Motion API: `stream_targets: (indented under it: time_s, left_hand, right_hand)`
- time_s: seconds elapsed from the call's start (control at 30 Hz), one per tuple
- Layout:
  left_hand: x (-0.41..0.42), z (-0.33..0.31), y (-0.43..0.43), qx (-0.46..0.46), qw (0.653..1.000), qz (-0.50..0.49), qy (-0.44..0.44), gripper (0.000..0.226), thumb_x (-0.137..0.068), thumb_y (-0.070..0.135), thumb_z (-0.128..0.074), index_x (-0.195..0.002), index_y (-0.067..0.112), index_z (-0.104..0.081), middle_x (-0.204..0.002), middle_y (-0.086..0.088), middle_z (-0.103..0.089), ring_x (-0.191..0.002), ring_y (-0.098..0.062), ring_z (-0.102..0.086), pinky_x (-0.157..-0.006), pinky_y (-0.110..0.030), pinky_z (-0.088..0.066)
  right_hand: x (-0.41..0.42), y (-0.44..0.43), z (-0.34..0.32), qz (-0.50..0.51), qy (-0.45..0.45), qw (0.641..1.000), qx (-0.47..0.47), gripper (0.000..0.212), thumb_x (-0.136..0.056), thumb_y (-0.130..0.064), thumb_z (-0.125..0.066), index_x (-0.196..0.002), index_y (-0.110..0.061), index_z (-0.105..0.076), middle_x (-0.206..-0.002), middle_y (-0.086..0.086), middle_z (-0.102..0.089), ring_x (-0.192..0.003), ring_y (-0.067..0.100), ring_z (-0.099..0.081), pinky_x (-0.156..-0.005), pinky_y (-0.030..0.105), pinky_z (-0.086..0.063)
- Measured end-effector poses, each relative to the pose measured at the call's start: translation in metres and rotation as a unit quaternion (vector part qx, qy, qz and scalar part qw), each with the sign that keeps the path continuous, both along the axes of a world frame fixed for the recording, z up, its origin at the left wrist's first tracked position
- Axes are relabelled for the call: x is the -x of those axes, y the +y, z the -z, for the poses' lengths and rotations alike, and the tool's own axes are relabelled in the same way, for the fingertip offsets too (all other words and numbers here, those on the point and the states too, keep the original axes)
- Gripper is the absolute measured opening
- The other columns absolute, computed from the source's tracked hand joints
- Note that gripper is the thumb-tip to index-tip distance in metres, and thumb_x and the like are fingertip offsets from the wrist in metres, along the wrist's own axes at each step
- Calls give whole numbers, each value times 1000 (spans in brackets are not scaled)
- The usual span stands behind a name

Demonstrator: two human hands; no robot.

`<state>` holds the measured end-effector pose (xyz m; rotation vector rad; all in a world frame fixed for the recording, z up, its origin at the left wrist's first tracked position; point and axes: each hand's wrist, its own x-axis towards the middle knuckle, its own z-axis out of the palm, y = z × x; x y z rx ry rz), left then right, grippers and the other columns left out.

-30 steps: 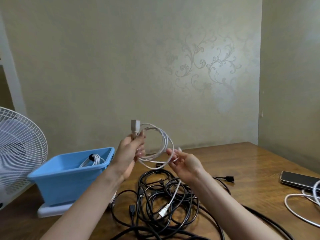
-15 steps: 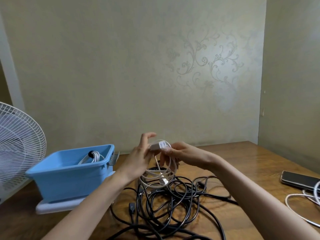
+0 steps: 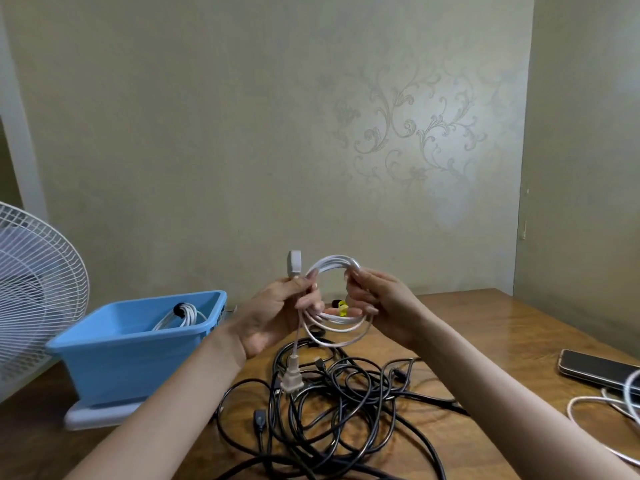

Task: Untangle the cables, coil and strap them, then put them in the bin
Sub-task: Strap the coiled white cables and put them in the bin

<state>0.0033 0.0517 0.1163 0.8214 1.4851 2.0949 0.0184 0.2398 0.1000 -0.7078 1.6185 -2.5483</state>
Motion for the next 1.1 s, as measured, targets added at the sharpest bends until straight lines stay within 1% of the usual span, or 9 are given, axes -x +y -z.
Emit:
stream_targets:
  time_s: [0.13,0.23,0.33,0.47,0.57,0.77,0.93,1.0,1.1]
  left_hand:
    - [2,5,1,-102,987,70,-106,24,-94,26,-44,-76,11,-48,-55,4,-32,-52,-11,-42,-74,-28,-48]
    - [1,1,4,-193,975,27,-107,35,-97,31,-39,-70,12,-47,-57,5,-31,-45,-7,-35,-54,-22,-47]
    - [2,-7,7,-265,960,-48,-78,37,-101,30,-32,-68,15,-40,-56,6,-31,-42,-4,-29,-40,-13,-33]
    - [7,-9,7,-264,959,-96,-45,37,-99,35,-35,-67,17,-38,-54,7,-28,-42,-3,-28,-39,-12,-30]
    - [13,-5,-4,-206,969,-136,-21,36,-99,35,-35,-68,17,-36,-50,8,-27,-37,-1,-24,-34,-11,-21]
    - [5,-1,-9,-16,989,-141,-40,46,-94,49,-40,-59,20,-33,-44,8,-21,-30,-2,-17,-31,-10,-11]
    - [11,1,-8,146,974,-159,-68,46,-100,45,-33,-64,17,-36,-46,6,-26,-30,-2,-19,-29,-12,-14]
    - [18,8,-11,247,939,-236,40,43,-101,42,-35,-68,15,-42,-44,7,-32,-32,-4,-25,-33,-15,-20]
    - [22,22,-16,420,797,-331,280,41,-99,39,-42,-71,14,-59,-55,3,-50,-50,-13,-45,-51,-25,-33]
  right_hand:
    - [2,-4,0,9,-48,998,34,21,-84,-22,-53,-91,-3,-55,-49,-6,-33,-39,3,-32,-40,14,-33]
    - [3,-4,11,-15,-1,999,-34,55,-82,-47,-60,-121,-9,-57,-85,5,-65,-78,18,-63,-77,28,-52]
    - [-8,-18,27,-44,47,976,-208,72,-78,-49,-69,-137,-18,-44,-126,7,-63,-121,23,-57,-106,45,-39]
    - [-20,-34,48,-90,39,958,-271,17,-88,-20,-65,-103,-14,-60,-92,7,-66,-93,24,-66,-96,41,-48]
    - [-24,-30,46,-107,-40,983,-145,20,-87,-13,-64,-103,-4,-57,-84,11,-61,-74,22,-68,-78,38,-57]
    - [-25,-29,43,-141,-63,988,-16,72,-72,-5,-67,-139,-9,-39,-130,24,-56,-106,36,-62,-79,41,-55]
    - [-28,-37,53,-220,-94,969,61,65,-80,-21,-52,-142,-5,-41,-144,25,-41,-109,37,-56,-73,40,-55]
    - [-31,-38,54,-238,-111,959,106,52,-86,-28,-52,-133,-6,-51,-147,25,-38,-119,42,-50,-80,48,-54]
    - [-35,-49,49,-166,-178,967,70,37,-90,-39,-62,-96,-2,-62,-122,24,-57,-99,36,-62,-73,45,-58]
